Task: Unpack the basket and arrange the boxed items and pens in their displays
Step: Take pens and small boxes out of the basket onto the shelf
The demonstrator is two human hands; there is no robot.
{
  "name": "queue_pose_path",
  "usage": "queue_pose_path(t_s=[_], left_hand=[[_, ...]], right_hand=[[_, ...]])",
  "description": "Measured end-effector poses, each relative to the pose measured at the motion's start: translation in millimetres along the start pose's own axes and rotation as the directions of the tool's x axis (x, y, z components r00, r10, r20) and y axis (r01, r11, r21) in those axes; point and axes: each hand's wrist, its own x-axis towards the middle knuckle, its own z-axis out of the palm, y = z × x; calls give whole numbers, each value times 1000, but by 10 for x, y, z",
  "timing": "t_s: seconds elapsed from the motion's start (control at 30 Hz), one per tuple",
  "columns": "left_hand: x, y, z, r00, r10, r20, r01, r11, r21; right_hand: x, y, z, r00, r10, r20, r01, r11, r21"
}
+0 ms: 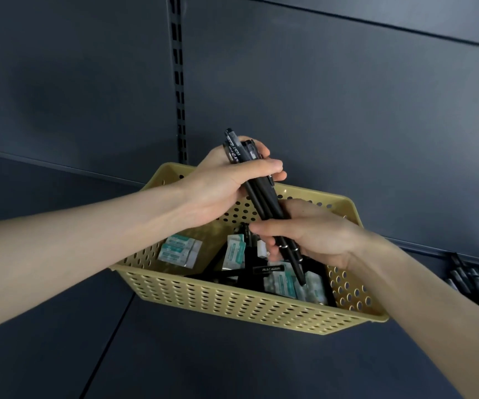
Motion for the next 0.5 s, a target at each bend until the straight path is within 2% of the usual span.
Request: queue_pose_path(t_s=[0.13, 0.2, 0.3, 0.5], left_hand=[[-22, 108, -97, 994, 7, -110, -15, 997, -69], [-51, 106, -112, 992, 35, -125, -28, 998, 62], [-95, 41, -108, 997, 35, -68, -15, 961, 276], [-187, -20, -75, 998, -54, 19, 39, 881, 471]], right_hand=[[4, 15, -18, 997, -9, 72, 13, 999, -49], [7, 26, -18, 995, 18, 95, -12, 997, -70], [13, 28, -2, 994, 32, 107, -23, 996, -88], [-45, 2, 5, 990, 89, 107, -84, 995, -53]])
